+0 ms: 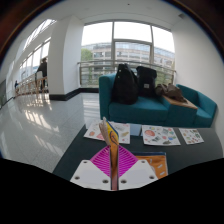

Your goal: Fold towel

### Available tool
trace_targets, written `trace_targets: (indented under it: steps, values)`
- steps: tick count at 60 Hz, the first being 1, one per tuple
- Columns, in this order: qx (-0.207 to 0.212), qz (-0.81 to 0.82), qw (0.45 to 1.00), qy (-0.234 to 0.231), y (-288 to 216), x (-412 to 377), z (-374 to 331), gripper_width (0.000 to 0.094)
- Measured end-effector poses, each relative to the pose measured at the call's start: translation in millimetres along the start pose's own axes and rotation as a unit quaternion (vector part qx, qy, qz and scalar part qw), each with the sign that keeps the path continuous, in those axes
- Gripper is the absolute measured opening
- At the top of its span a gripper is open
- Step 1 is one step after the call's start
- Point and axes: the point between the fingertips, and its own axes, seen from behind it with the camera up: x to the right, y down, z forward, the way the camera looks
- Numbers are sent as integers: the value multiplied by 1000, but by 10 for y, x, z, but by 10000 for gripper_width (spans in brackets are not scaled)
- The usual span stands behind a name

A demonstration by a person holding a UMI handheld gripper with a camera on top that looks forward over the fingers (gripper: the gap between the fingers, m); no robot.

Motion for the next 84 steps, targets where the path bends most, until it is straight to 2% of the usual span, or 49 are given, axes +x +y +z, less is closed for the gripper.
trace_targets:
  steps: [8,13,21,25,35,41,47,61,69,84]
  values:
    - [-8,21,999,43,156,844,-27,64]
    - [-41,43,996,70,454,1315,59,80]
    - [-93,59,989,100,979,1826,227,423]
    - [-83,71,989,102,931,1966,165,607]
    - [-22,91,993,69,360,2011,-379,768]
    - [13,94,994,56,107,1992,-890,811]
    - [26,99,994,40,55,1892,-1415,825]
    - [24,76,996,31,503,1645,-2397,829]
    - [30,57,997,44,710,1594,-2817,834]
    - [51,43,997,39,680,1530,-3339,834]
